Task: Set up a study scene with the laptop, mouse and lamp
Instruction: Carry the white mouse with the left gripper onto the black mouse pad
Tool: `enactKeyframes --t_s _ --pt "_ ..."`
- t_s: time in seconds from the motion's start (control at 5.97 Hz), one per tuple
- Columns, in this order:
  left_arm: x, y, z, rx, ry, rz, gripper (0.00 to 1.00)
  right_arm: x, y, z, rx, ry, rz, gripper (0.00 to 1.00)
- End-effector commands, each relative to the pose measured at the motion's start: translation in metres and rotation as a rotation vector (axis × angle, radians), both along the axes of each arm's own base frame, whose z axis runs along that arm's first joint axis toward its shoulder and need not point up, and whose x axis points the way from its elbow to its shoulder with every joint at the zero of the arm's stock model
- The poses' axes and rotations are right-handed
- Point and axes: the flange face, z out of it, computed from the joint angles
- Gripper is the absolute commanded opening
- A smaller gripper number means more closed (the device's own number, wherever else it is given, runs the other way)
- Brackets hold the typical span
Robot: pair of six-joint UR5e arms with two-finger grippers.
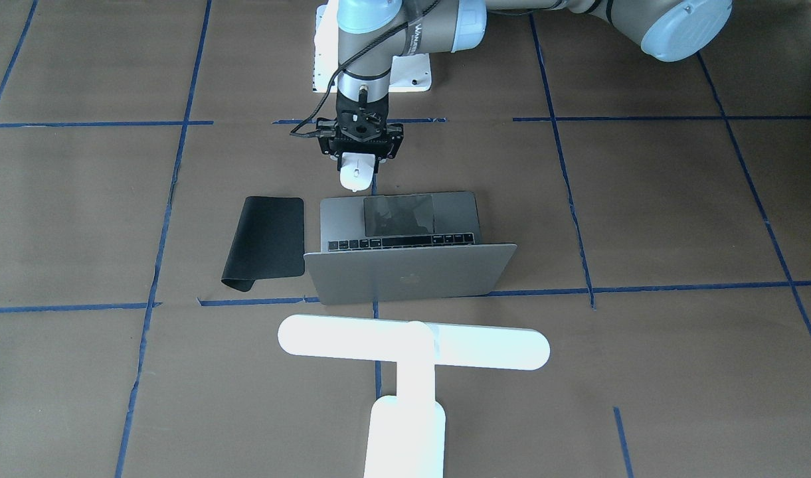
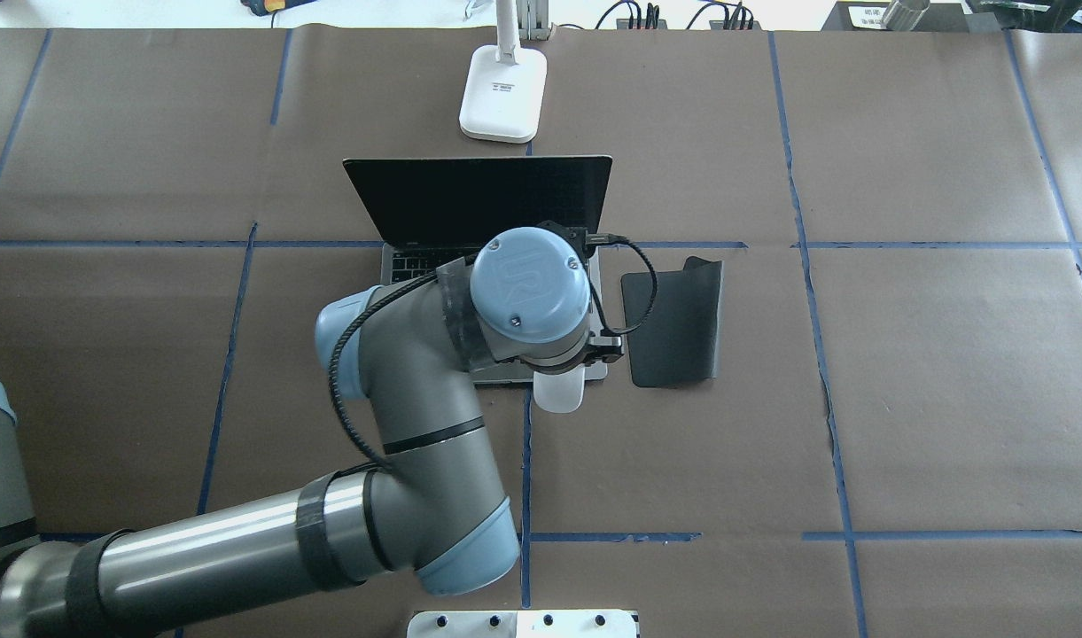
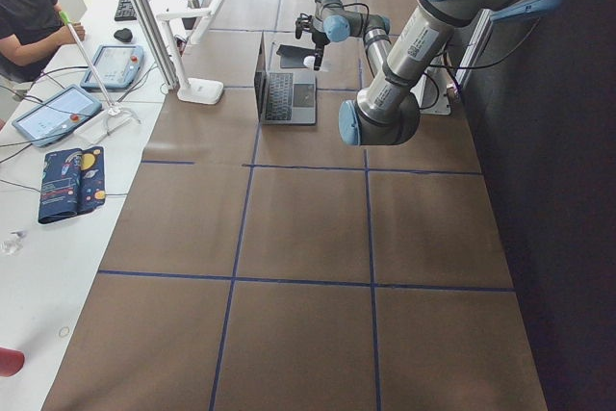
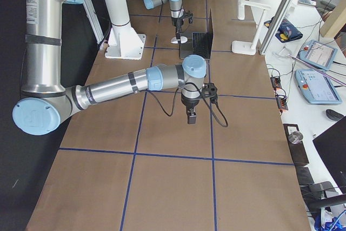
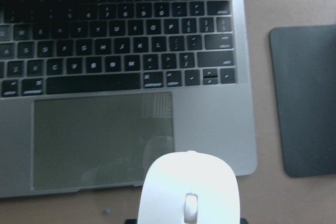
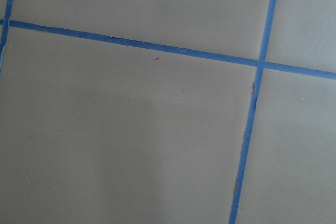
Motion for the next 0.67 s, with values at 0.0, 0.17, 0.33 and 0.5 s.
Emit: enactKeyframes --t_s 0.0,0.17,0.33,0.5 --pt "0.051 -0.037 -0.046 -0.022 0.022 -0.039 0.03 0.024 0.009 0.014 -0.014 0.014 0.039 1.00" --pt "0.059 -0.043 -0.058 -0.022 0.020 -0.042 0.03 0.024 0.003 0.003 0.007 0.011 0.042 1.00" --pt "0.076 -0.051 -0.078 -0.033 0.036 -0.053 0.03 0.023 -0.001 0.001 0.013 0.011 0.042 1.00" --pt "0.100 -0.064 -0.071 -0.031 0.036 -0.055 0.03 0.023 -0.003 -0.003 0.021 0.010 0.042 1.00"
